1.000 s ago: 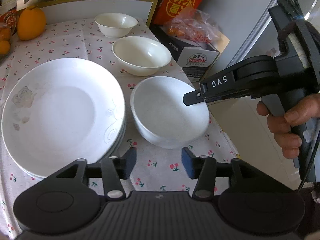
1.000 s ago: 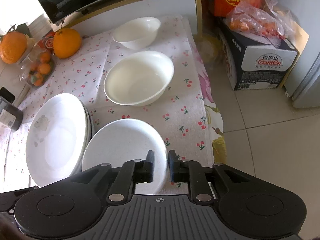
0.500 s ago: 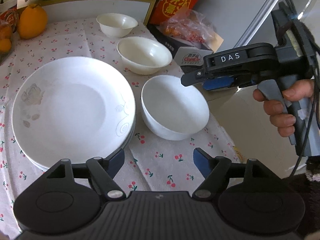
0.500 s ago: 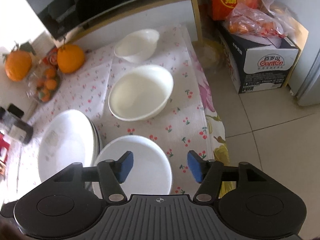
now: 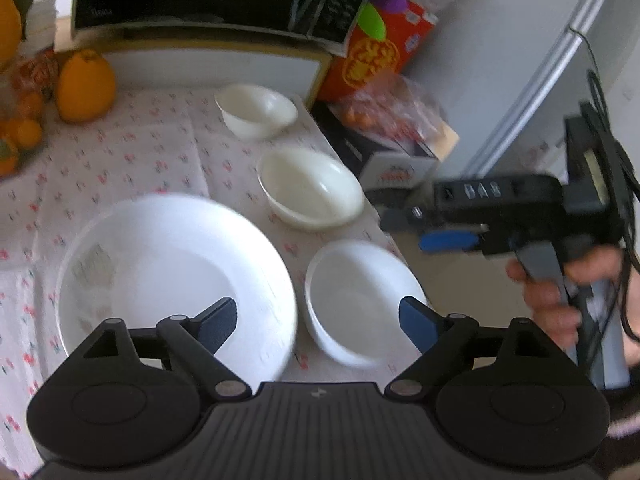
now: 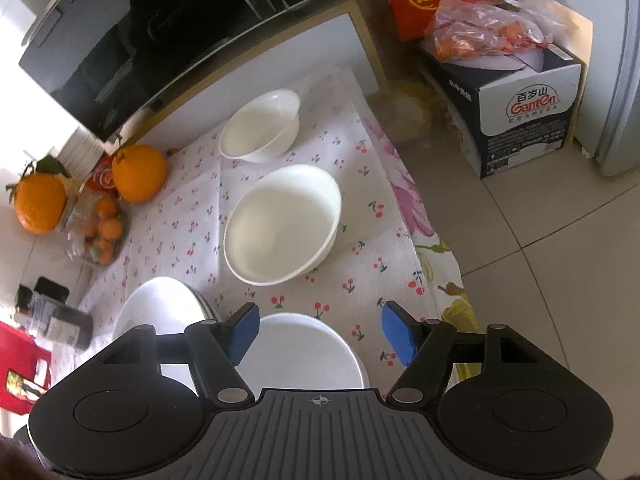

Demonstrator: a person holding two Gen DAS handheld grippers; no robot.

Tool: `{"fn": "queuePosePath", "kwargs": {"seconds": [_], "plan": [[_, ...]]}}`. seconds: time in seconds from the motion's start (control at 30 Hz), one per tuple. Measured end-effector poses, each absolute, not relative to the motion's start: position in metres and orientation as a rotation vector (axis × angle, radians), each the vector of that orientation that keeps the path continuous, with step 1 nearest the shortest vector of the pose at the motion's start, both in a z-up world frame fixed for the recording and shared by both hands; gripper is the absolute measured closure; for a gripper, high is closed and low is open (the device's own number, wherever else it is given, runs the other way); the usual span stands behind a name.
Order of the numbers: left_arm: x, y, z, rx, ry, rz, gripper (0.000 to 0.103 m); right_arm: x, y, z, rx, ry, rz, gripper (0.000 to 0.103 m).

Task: Organize plates and bowls
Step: 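Close the left tool on the larger white bowl rim while the right tool grips it too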

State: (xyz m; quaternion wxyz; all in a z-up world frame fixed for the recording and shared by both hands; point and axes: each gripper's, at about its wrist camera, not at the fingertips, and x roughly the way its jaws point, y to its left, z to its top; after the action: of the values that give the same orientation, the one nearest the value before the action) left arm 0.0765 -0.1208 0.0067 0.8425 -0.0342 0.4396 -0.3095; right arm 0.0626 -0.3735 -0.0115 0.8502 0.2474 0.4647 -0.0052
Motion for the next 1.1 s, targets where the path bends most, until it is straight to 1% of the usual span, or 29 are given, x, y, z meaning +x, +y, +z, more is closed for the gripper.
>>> {"fn": "queuePosePath", "kwargs": {"seconds": [0.27,0.63,0.83,1.03,1.1], "plan": [[0.114,-0.129,0.009,-0.046,0.854,-0.551,0.009,0.075,-0.377,-0.019,0.568,0.976,-0.060,0.034],[0.157,-0.141,-0.005,0.002,0.822,-0.494,0.010,0.095,-0.371,-0.023,0.608,0.950,-0.099,0.034],[0.173,-0.143,-0.010,0.021,0.813,-0.511,0.014,0.107,-0.367,-0.027,0.616,0.950,-0.112,0.034],[0.190,-0.144,-0.019,0.015,0.840,-0.530,0.025,0.118,-0.364,-0.034,0.619,0.961,-0.130,0.034],[0.195,-0.145,-0.022,0.006,0.851,-0.540,0.032,0.122,-0.363,-0.035,0.620,0.959,-0.135,0.034]]}}
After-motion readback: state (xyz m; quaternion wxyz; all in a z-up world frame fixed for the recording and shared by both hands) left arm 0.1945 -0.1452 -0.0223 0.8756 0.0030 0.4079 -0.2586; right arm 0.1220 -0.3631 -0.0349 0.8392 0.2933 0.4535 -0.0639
